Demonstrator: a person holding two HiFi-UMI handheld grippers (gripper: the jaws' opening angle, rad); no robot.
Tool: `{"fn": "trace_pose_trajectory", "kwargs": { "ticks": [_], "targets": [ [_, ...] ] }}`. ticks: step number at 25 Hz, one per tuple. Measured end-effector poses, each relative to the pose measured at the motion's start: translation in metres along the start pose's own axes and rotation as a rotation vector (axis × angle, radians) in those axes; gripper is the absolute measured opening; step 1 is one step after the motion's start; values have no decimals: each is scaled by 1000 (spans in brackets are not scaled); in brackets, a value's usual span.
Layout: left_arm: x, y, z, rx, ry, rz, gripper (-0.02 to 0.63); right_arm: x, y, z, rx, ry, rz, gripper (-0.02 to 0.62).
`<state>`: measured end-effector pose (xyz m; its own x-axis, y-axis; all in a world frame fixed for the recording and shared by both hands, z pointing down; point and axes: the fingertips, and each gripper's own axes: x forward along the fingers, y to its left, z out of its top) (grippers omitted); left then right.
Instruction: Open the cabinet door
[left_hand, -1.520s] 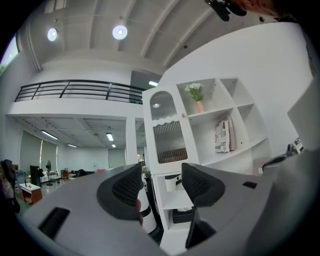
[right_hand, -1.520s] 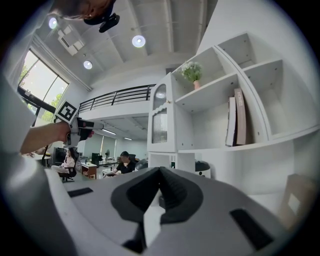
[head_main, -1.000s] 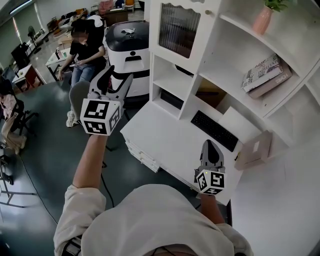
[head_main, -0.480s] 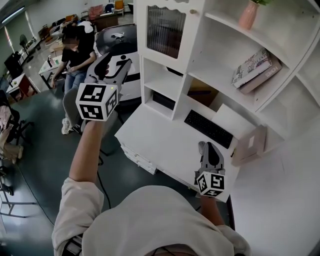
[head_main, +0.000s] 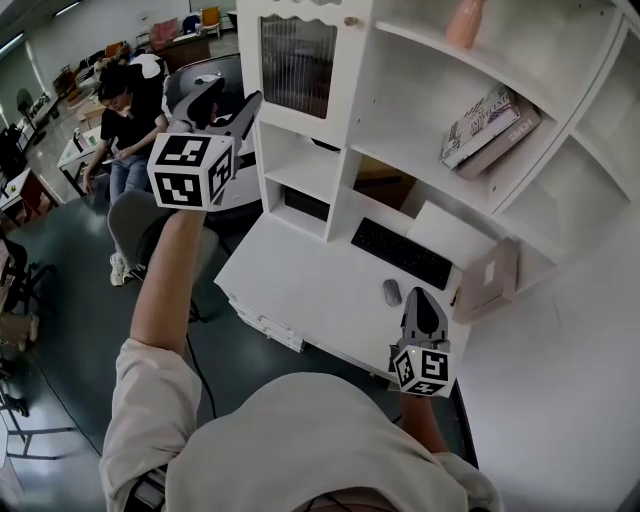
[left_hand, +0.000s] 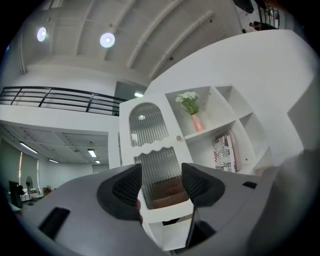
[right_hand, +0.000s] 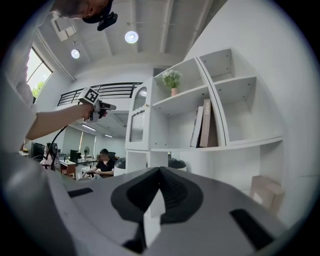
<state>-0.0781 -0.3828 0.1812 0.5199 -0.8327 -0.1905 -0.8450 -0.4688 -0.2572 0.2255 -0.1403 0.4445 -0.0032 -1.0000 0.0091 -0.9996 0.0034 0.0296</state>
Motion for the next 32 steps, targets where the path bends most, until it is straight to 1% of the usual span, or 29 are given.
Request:
{"fn": "trace_pose_trajectory", "kwargs": {
  "ticks": [8, 21, 28, 32],
  "targets": [
    [47, -13, 12, 13, -9, -46, 249, -8, -22, -3, 8, 6, -63, 3],
    [116, -53, 37, 28, -39, -122, 244, -36, -70, -10, 23, 15, -199, 3],
    [141, -64, 55, 41, -56, -134, 242, -52, -90, -12, 34, 13, -262, 3],
    [156, -68, 60, 53, -48, -131, 239, -62, -103, -16, 41, 16, -294, 3]
  ]
}}
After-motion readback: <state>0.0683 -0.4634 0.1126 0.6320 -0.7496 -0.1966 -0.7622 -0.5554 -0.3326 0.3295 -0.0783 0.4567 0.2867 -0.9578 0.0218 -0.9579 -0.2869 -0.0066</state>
